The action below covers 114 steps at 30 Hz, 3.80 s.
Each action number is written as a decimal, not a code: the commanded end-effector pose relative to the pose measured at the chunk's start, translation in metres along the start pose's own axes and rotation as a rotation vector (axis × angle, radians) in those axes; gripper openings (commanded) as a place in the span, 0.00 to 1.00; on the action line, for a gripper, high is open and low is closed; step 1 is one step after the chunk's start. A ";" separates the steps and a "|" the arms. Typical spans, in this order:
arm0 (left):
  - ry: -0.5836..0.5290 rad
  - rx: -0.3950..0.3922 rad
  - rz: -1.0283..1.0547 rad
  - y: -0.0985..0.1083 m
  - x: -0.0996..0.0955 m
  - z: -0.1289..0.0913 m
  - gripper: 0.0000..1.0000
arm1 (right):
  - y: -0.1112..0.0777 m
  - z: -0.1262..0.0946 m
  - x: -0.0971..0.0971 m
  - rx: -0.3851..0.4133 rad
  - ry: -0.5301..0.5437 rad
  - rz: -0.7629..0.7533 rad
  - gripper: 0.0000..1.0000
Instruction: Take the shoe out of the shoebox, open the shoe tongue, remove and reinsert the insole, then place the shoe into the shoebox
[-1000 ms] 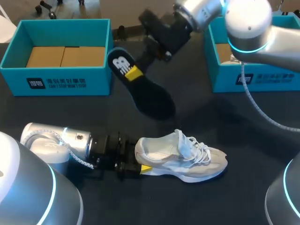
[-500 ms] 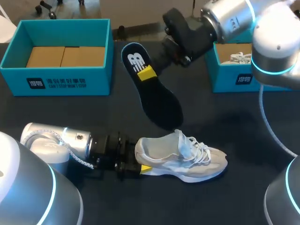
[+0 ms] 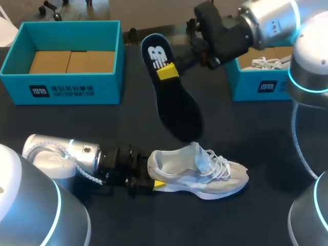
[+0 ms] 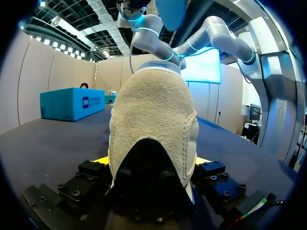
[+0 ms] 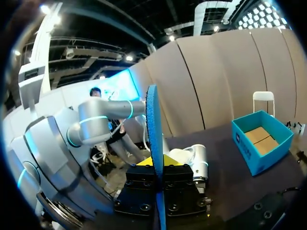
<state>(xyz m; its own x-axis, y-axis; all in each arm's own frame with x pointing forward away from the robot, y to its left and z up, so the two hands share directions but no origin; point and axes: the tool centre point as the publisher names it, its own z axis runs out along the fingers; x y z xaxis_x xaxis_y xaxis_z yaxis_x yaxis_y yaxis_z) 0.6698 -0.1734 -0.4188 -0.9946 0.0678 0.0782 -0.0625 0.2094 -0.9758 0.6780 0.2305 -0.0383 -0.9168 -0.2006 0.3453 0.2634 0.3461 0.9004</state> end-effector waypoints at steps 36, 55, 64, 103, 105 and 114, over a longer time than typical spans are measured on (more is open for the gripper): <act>0.001 -0.003 -0.001 0.002 -0.001 0.001 0.00 | 0.026 -0.076 0.098 -0.249 -0.153 0.150 0.00; 0.001 -0.003 -0.001 0.002 -0.001 0.001 0.00 | 0.036 -0.078 0.113 -0.275 -0.161 0.257 0.00; 0.001 -0.003 -0.001 0.002 -0.001 0.001 0.00 | 0.036 -0.078 0.113 -0.275 -0.161 0.257 0.00; 0.168 -0.253 0.078 -0.007 -0.010 -0.044 1.00 | 0.036 -0.078 0.113 -0.275 -0.161 0.257 0.00; 0.178 -0.296 0.088 -0.009 -0.011 -0.050 1.00 | 0.036 -0.078 0.113 -0.275 -0.161 0.257 0.00; 0.235 -0.587 0.209 -0.027 -0.012 -0.079 1.00 | 0.036 -0.078 0.113 -0.275 -0.161 0.257 0.00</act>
<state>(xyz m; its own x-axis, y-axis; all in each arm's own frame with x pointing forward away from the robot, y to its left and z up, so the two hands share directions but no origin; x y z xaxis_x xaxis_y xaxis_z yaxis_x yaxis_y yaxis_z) 0.6893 -0.1115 -0.3959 -0.9420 0.3356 0.0095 0.1833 0.5378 -0.8229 0.6033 0.1452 0.0530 -0.8407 0.0160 0.5413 0.5400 0.0983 0.8359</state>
